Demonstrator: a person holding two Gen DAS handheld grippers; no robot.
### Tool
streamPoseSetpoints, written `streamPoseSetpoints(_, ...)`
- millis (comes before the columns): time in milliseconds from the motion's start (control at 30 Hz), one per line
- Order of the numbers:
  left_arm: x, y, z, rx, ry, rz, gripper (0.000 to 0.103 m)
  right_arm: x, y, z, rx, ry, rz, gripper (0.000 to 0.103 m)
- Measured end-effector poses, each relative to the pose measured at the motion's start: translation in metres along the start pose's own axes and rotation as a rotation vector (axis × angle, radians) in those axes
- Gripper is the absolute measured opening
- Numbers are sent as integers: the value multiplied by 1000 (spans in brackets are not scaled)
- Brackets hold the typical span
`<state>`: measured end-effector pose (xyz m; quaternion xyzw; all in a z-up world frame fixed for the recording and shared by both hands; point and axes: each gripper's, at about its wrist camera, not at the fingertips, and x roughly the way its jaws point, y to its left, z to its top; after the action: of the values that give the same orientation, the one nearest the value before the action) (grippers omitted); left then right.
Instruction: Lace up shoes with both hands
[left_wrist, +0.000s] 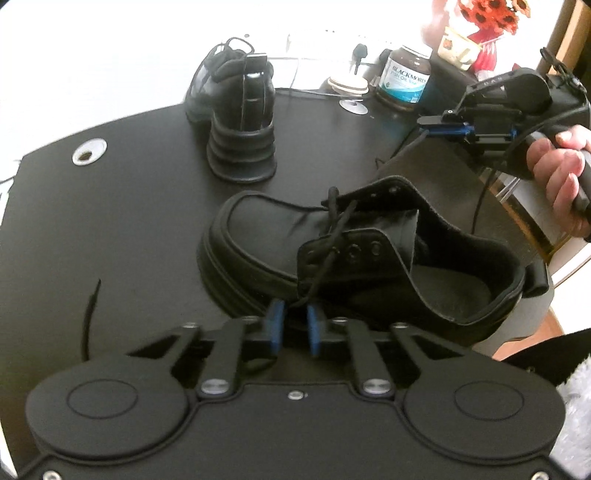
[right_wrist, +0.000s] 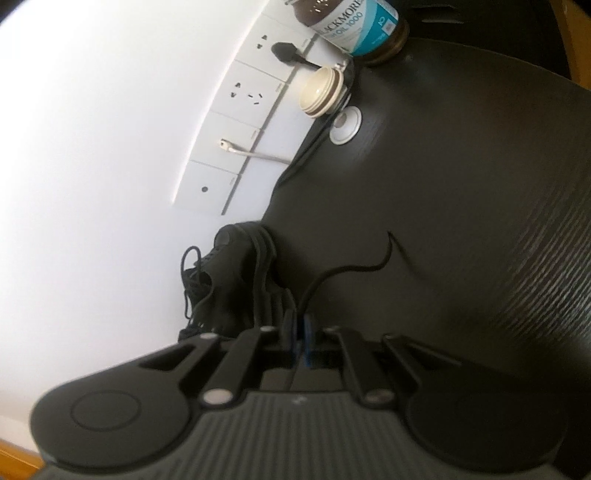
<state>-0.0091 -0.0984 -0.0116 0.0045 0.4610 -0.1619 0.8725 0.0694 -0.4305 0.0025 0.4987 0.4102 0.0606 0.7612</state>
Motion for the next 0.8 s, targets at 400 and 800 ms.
streamPoseSetpoints(400, -17, -11, -5, 36, -32, -64, 3, 2, 4, 2, -10, -2, -4, 4)
streamPoseSetpoints(800, -63, 18, 4, -193, -177, -268, 2, 3, 7, 2, -8, -19, -6, 4)
